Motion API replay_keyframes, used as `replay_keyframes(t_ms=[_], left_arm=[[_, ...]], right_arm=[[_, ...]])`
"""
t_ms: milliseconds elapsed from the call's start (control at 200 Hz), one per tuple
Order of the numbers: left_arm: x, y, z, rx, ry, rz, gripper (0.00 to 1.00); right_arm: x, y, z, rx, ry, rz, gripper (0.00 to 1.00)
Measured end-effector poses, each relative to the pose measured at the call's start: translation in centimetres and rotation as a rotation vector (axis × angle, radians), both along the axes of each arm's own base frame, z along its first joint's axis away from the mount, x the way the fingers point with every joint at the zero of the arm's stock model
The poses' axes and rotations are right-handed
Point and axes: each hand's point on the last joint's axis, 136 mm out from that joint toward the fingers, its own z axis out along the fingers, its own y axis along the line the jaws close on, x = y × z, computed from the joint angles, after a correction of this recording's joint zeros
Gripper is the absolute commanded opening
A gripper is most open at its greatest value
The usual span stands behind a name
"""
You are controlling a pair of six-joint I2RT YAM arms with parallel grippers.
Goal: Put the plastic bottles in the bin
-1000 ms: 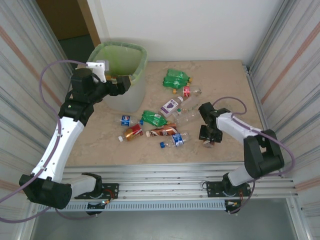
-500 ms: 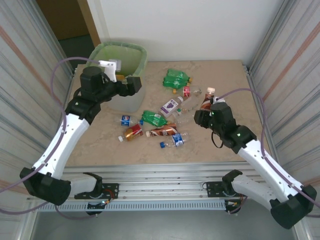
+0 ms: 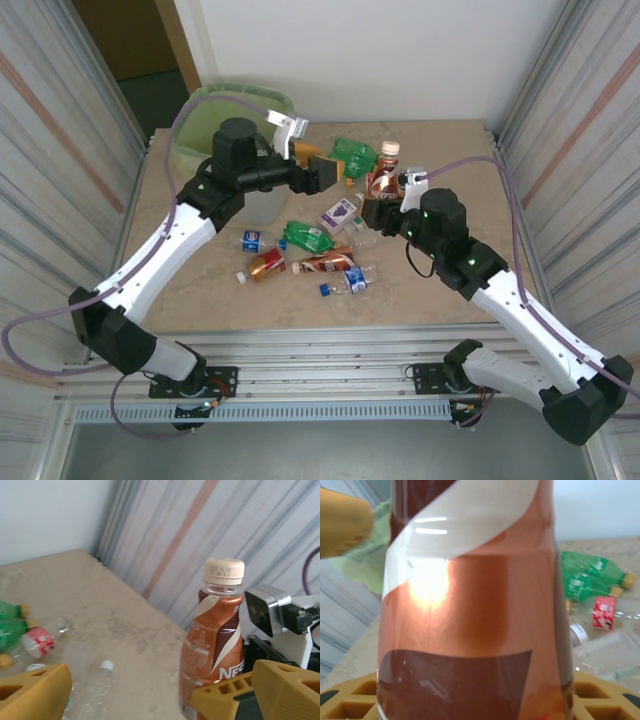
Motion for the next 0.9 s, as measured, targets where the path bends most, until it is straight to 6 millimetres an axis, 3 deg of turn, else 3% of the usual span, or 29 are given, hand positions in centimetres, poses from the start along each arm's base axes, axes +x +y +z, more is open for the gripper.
replay_keyframes(t_ms=[351, 616, 902], left_arm=[[-1.9, -3.9, 0.7, -0.061, 0.038, -0.185, 0.74], [-1.1, -5.0, 0.3, -0.084, 0.073, -0.218, 0.59], [-0.1, -5.3, -0.4, -0.096, 0.101, -0.227, 0.39]], right_arm=[[0.9, 3.0, 0.8, -0.006, -0.018, 0.091, 0.36], [0.8, 4.1, 2.2, 0.011, -0.046, 0.129, 0.36], [1.4, 4.4, 1.6, -0.006, -0.029, 0.121, 0.36]])
